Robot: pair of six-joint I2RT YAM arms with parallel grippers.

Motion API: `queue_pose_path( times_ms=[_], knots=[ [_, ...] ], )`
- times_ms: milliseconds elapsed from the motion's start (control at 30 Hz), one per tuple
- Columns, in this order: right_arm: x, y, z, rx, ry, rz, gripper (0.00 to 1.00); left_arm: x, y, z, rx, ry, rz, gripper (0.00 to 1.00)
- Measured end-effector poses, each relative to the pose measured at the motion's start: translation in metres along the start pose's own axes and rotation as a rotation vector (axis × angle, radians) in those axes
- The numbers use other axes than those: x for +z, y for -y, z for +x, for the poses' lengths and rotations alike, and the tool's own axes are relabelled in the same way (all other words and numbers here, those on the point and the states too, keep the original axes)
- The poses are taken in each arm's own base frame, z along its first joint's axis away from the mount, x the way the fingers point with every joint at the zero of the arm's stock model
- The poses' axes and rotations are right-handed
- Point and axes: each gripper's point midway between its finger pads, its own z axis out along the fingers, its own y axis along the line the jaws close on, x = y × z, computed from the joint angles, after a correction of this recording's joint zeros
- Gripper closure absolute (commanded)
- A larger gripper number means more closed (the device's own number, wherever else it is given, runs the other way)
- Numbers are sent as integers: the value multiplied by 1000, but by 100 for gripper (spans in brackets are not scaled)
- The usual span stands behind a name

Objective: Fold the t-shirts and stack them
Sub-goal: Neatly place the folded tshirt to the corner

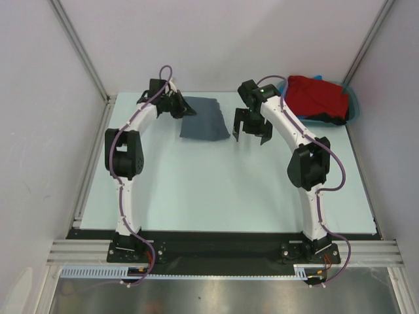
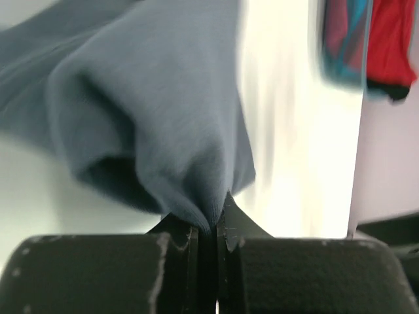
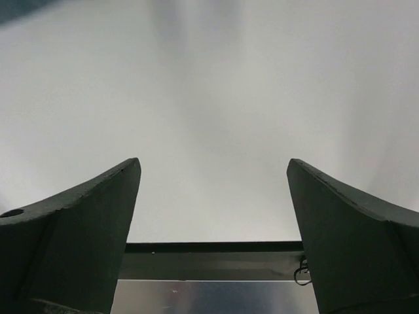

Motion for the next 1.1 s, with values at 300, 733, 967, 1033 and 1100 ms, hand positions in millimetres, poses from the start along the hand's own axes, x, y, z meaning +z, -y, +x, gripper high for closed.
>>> queue_pose_path(
  times_ms=[300, 733, 967, 1033, 1100],
  knots=[
    [2, 8, 0, -4, -23, -5, 0, 0, -64, -79, -92, 123, -45, 100],
    [-5, 18, -54, 18, 67, -62, 1, -52, -168, -136, -294, 275, -99, 100],
    [11, 25, -62, 24, 41, -73, 0, -90, -211, -154, -347, 356, -158, 100],
    [12, 26, -62, 24, 35, -80, 0, -99, -222, -158, -359, 376, -180, 100],
    [12, 26, -62, 25, 32, -86, 0, -107, -229, -160, -366, 394, -202, 100]
  ],
)
